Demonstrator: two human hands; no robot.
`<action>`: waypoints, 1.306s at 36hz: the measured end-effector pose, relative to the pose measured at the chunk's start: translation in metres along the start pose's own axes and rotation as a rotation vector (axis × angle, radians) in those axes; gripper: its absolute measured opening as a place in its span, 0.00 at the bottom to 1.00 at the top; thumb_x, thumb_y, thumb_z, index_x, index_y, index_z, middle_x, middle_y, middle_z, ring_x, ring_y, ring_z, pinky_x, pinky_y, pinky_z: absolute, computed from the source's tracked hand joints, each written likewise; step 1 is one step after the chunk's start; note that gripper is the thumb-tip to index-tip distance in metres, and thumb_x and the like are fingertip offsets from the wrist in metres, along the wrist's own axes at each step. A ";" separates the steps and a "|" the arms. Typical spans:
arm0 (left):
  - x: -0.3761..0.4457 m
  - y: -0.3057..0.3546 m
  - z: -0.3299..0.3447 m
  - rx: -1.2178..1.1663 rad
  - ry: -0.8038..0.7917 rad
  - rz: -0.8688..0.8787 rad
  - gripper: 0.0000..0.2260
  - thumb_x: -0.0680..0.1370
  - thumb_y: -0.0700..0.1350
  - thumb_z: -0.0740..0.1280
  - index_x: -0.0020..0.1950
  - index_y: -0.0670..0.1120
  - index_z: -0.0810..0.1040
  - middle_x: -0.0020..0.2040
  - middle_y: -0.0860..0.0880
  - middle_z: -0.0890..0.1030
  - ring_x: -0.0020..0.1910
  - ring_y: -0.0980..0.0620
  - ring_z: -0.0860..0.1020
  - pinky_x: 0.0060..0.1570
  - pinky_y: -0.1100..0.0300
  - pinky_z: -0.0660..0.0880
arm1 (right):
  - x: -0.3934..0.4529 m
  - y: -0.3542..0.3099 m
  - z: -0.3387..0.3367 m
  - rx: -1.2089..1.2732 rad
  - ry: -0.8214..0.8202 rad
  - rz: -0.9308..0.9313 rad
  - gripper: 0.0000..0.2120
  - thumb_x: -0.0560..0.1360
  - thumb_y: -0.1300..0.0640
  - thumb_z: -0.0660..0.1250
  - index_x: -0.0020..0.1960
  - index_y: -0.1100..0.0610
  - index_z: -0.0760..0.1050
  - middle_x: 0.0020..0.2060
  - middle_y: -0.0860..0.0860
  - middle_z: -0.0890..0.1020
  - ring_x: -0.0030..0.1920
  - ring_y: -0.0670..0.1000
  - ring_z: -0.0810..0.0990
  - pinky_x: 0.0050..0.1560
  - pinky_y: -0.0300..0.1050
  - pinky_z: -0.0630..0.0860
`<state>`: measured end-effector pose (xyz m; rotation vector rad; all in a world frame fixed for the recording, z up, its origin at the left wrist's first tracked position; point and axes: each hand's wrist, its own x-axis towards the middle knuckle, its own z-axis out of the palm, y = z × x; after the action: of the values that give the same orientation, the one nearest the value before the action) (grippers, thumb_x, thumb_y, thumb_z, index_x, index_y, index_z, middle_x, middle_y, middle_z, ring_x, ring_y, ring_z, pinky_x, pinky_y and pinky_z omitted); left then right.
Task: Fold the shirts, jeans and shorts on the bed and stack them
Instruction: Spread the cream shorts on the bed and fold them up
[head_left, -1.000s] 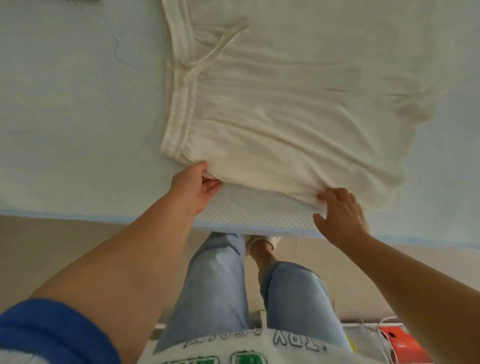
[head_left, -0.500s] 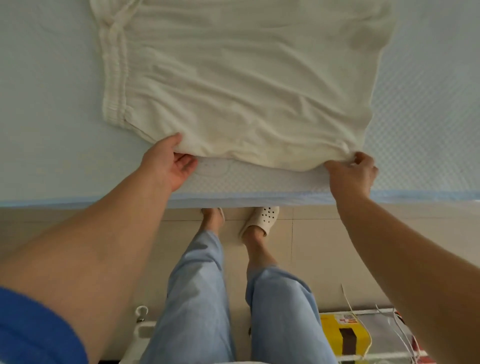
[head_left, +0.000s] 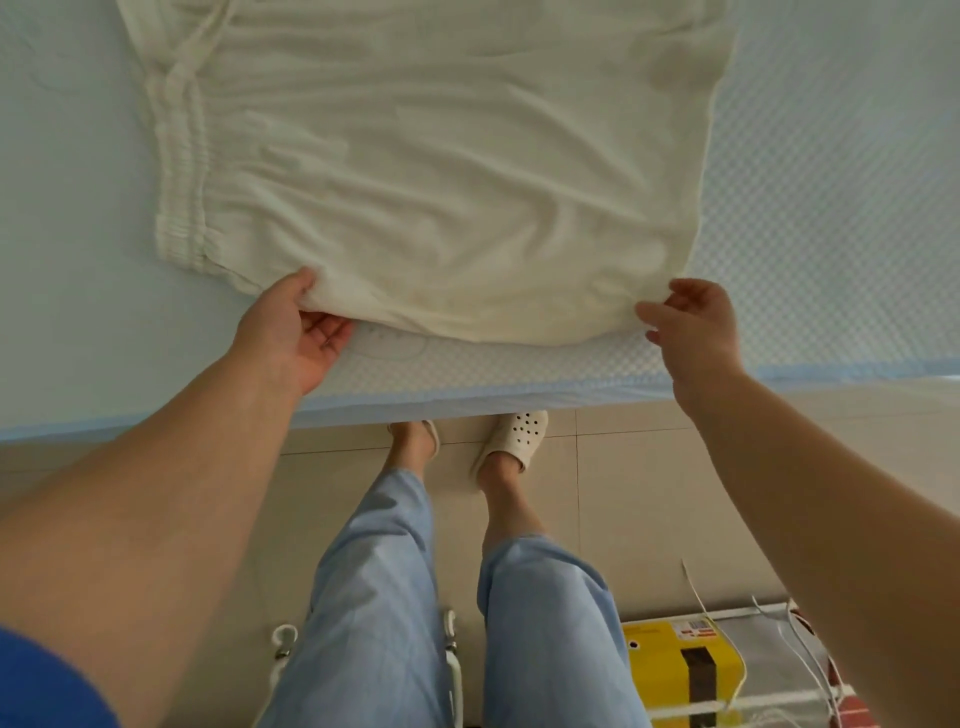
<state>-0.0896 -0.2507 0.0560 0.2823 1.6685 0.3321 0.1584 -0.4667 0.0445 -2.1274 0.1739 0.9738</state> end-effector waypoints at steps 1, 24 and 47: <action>0.000 0.001 0.000 -0.005 -0.012 -0.006 0.08 0.76 0.46 0.68 0.53 0.46 0.75 0.49 0.47 0.82 0.43 0.51 0.83 0.36 0.58 0.80 | 0.001 -0.001 0.002 -0.042 0.019 -0.022 0.16 0.70 0.61 0.71 0.53 0.51 0.70 0.35 0.44 0.74 0.37 0.43 0.75 0.39 0.36 0.73; 0.026 0.059 0.059 0.255 -0.010 0.137 0.07 0.79 0.49 0.61 0.43 0.49 0.72 0.35 0.52 0.77 0.30 0.57 0.78 0.33 0.64 0.75 | 0.058 -0.080 0.004 -0.316 -0.169 -0.170 0.32 0.70 0.61 0.71 0.71 0.51 0.64 0.46 0.44 0.77 0.49 0.45 0.78 0.45 0.39 0.74; 0.035 0.062 0.051 0.285 0.019 0.106 0.06 0.78 0.48 0.61 0.43 0.49 0.72 0.37 0.53 0.78 0.31 0.58 0.78 0.32 0.64 0.73 | 0.012 -0.052 0.021 -0.002 -0.076 0.233 0.11 0.69 0.50 0.74 0.45 0.54 0.76 0.41 0.49 0.78 0.40 0.48 0.76 0.39 0.42 0.75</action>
<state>-0.0434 -0.1776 0.0418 0.5832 1.7230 0.1747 0.1757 -0.4140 0.0588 -2.1000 0.3896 1.1874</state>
